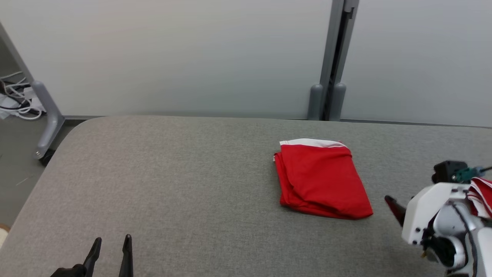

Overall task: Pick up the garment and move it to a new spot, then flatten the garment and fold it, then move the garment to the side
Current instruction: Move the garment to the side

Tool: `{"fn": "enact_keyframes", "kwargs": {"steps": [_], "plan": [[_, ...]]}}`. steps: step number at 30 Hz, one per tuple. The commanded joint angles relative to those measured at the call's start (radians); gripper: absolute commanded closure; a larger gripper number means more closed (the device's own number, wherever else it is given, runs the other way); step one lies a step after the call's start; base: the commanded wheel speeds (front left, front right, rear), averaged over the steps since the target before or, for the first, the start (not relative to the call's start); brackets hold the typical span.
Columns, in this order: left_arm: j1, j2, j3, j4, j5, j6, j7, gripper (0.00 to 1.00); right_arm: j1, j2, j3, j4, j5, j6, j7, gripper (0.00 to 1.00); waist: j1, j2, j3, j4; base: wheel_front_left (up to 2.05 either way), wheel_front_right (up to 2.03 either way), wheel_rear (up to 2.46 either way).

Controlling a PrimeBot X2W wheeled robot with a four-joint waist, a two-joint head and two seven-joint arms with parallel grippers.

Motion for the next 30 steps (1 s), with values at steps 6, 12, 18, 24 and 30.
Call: {"fn": "enact_keyframes", "kwargs": {"steps": [6, 12, 18, 24, 30], "plan": [[-0.046, 0.009, -0.033, -0.009, 0.014, -0.015, 0.013, 0.0, -0.223, 0.009, -0.15, 0.165, -0.149, 0.001, 0.182, 0.0, 0.0, -0.0001, 0.076, 0.106, 0.0, 0.0, 0.0], [-0.074, 0.001, -0.059, -0.023, 0.02, -0.023, 0.011, 0.0, -0.364, 0.014, -0.249, 0.315, -0.261, 0.001, 0.171, 0.0, 0.0, -0.0001, 0.144, 0.18, 0.0, 0.0, 0.0], [-0.115, 0.001, -0.072, -0.028, 0.02, -0.027, 0.008, 0.0, -0.446, 0.015, -0.34, 0.425, -0.356, 0.001, 0.078, 0.0, 0.0, -0.0001, 0.207, 0.236, 0.0, 0.0, 0.0], [-0.142, -0.014, -0.087, -0.017, 0.012, -0.034, -0.001, 0.0, -0.486, 0.015, -0.424, 0.545, -0.426, 0.001, 0.036, 0.0, 0.0, -0.0001, 0.24, 0.269, 0.0, 0.0, 0.0], [-0.157, -0.017, -0.094, -0.001, 0.007, -0.033, -0.007, 0.0, -0.503, 0.024, -0.466, 0.667, -0.461, 0.001, 0.038, 0.58, 0.0, -0.0001, 0.253, 0.271, 0.0, 0.0, 0.0]]}}
